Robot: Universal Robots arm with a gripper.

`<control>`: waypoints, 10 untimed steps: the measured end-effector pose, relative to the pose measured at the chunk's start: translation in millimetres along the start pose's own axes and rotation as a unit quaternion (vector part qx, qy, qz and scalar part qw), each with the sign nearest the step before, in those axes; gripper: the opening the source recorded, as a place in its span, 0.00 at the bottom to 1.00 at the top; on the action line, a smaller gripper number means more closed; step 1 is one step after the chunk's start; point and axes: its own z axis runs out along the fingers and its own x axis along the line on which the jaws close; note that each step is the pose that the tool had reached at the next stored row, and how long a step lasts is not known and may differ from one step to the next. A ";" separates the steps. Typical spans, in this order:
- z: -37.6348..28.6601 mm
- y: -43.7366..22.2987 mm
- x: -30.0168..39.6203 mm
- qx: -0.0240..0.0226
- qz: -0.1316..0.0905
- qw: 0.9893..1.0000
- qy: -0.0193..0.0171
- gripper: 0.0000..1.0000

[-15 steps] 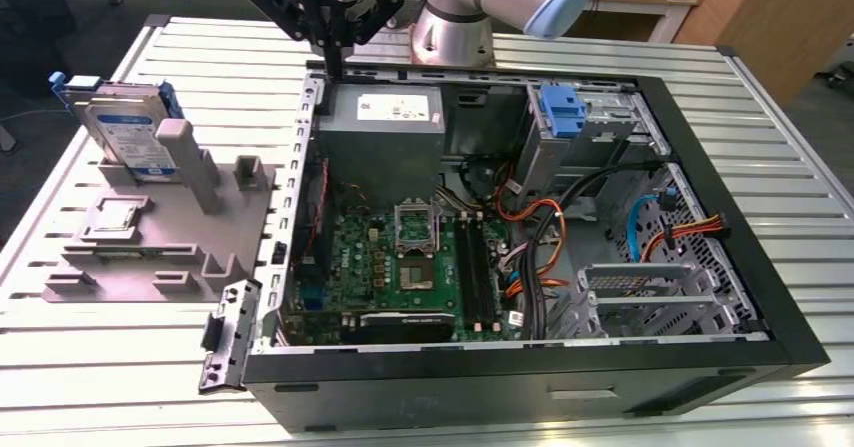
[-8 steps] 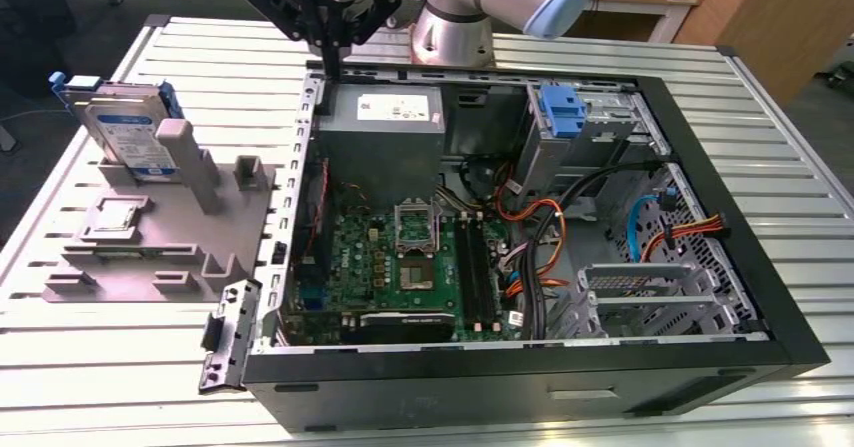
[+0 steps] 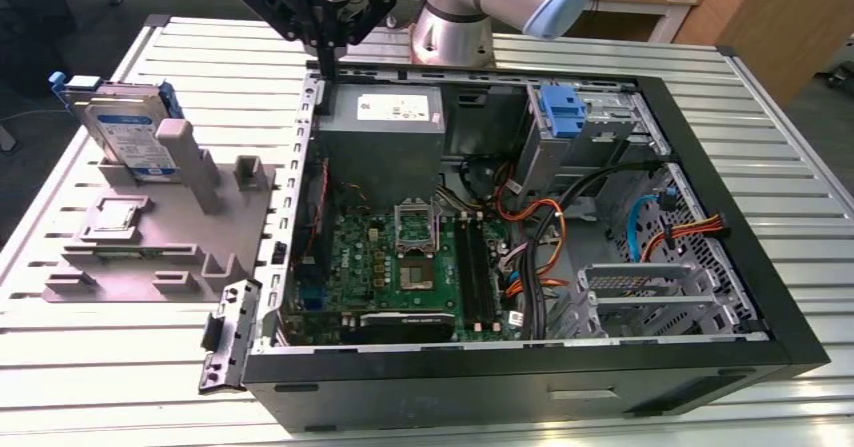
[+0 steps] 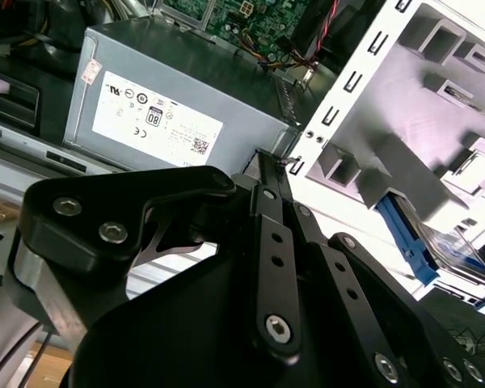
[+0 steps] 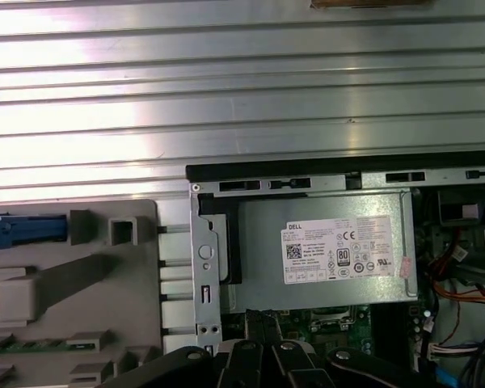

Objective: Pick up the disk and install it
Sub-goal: 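Reach for the disk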

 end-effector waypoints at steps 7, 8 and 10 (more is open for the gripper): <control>0.2 -0.2 3.3 0.000 0.000 1.000 0.000 0.10; 0.2 -0.3 3.5 0.000 0.000 1.000 0.001 0.10; 0.2 -0.4 5.5 0.000 0.000 1.000 0.001 0.10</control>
